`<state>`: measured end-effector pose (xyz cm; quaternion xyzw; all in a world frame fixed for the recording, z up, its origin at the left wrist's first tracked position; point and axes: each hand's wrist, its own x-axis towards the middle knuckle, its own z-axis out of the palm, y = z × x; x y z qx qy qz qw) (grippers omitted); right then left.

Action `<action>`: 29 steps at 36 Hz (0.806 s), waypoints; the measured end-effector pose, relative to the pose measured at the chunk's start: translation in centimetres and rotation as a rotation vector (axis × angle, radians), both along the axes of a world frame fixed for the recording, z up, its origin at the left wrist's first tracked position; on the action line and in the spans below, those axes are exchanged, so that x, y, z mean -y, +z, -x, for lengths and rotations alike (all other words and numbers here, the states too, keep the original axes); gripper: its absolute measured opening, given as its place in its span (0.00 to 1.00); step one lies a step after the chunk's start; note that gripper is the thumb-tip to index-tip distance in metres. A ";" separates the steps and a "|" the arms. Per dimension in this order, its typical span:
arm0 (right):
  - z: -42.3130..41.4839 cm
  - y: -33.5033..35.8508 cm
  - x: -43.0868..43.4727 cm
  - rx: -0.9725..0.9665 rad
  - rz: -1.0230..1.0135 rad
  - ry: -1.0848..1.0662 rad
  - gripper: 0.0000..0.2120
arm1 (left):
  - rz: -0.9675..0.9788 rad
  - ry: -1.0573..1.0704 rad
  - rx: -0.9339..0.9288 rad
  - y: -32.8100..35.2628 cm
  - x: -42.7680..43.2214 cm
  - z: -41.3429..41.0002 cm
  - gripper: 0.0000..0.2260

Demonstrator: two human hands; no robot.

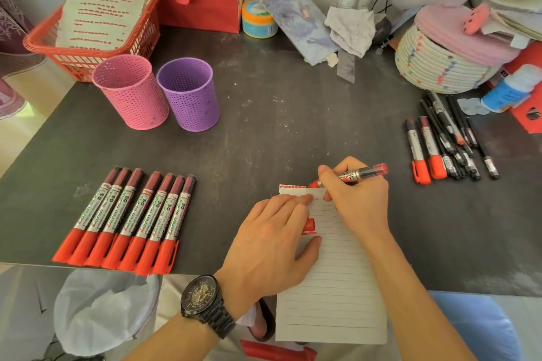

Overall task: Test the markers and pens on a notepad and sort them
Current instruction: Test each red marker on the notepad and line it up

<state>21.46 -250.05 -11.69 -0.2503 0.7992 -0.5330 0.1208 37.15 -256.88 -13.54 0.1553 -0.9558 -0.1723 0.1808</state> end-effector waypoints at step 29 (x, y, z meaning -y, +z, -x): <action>0.1 -0.1 -0.1 -0.006 0.003 -0.014 0.13 | -0.003 0.004 -0.006 -0.1 0.0 0.0 0.11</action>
